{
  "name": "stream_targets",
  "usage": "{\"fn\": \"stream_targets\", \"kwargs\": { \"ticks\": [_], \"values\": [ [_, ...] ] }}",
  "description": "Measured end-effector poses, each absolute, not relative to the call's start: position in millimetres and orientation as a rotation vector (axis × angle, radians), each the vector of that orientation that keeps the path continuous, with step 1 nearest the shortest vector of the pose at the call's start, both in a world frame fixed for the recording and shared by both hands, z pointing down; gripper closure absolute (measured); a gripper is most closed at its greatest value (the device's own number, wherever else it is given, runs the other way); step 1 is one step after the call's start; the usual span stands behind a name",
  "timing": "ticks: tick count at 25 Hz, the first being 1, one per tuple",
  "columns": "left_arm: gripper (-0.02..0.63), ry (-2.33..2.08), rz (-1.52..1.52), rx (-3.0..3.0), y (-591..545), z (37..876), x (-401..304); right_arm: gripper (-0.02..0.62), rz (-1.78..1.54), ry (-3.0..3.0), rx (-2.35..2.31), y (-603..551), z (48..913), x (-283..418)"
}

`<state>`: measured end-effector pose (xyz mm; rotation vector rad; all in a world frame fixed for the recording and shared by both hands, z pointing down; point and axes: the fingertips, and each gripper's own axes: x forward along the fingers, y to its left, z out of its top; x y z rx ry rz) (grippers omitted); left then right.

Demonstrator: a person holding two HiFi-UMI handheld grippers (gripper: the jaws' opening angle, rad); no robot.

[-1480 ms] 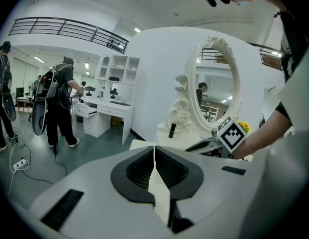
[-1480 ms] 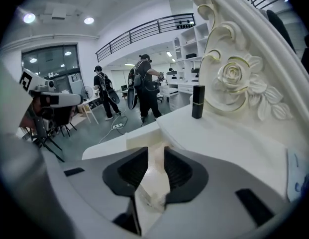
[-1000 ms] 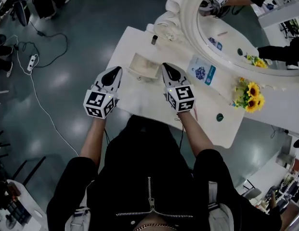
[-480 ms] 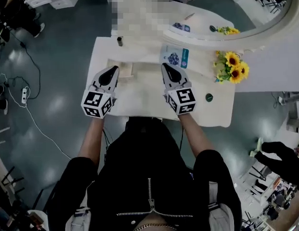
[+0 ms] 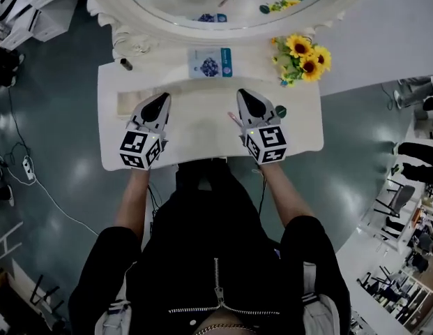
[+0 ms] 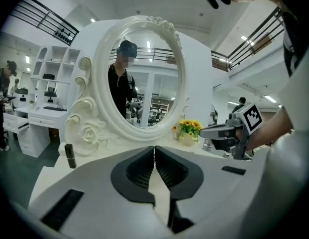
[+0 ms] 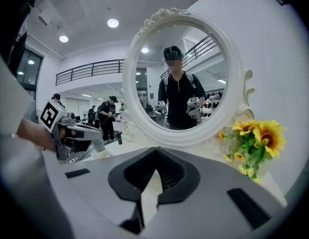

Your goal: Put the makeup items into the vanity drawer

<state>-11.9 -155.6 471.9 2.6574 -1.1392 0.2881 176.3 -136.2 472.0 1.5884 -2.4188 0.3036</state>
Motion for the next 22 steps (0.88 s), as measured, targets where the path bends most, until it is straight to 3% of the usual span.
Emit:
{"fn": "stream_targets", "kwargs": {
  "ticks": [11,18,22],
  "values": [
    [0.580,-1.074,0.350,2.645,-138,489,21,0.555,0.395,-2.334,1.598,-109,514,218],
    [0.580,-1.079,0.375,2.604,-131,505,20,0.458,0.462,-2.265,1.495,-98,559,218],
    [0.580,-1.090,0.385,2.586,-128,511,18,0.439,0.483,-2.211,1.427,-90,582,219]
  ]
}}
